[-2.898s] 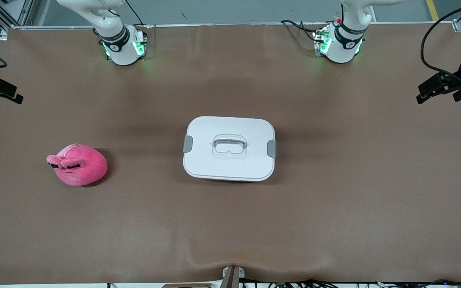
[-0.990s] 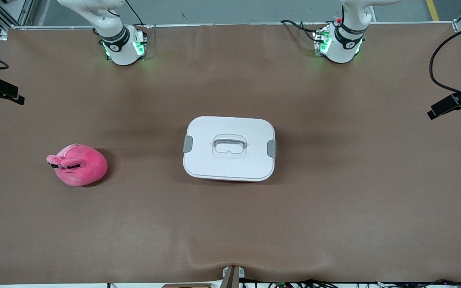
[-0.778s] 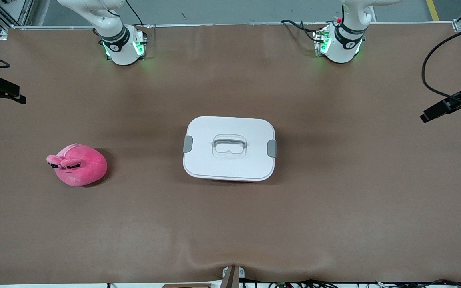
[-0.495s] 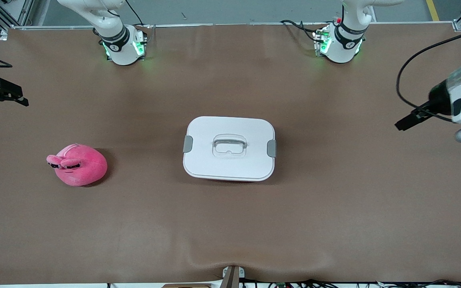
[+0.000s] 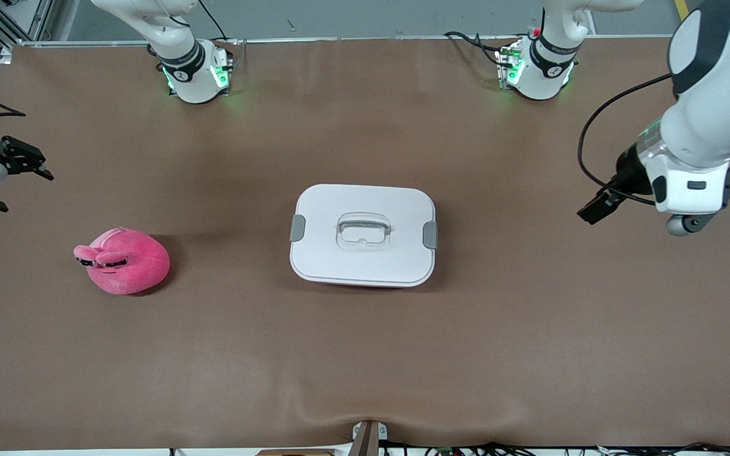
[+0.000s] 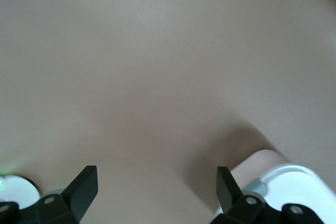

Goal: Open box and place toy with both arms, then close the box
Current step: 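Reach the right gripper to the pink toy while the left gripper reaches the lid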

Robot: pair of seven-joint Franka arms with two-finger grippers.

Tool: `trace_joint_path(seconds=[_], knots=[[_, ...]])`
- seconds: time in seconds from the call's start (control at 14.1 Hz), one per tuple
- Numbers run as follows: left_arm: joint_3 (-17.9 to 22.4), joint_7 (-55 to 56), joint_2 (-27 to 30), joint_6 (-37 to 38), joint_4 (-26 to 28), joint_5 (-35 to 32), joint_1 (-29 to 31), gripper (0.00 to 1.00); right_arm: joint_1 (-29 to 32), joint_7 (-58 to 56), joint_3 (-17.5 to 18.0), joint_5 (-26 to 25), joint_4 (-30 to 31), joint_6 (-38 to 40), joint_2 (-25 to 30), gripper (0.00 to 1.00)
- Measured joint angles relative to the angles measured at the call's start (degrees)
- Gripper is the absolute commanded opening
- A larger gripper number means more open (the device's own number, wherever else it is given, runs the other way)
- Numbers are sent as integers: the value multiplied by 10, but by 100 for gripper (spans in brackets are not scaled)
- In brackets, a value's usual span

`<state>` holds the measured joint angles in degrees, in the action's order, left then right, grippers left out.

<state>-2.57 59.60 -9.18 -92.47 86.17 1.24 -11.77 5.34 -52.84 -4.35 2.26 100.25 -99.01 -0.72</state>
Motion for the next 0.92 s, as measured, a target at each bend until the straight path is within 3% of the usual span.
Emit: trace_joint_path(seconds=[0.57, 0.92], knots=[[-1, 208, -39, -11, -21, 40, -61, 100, -2, -173, 4, -15, 73, -103, -21, 100], [-1, 287, -54, -58, -23, 43, -92, 100, -47, -187, 12, -112, 82, -165, -69, 100]])
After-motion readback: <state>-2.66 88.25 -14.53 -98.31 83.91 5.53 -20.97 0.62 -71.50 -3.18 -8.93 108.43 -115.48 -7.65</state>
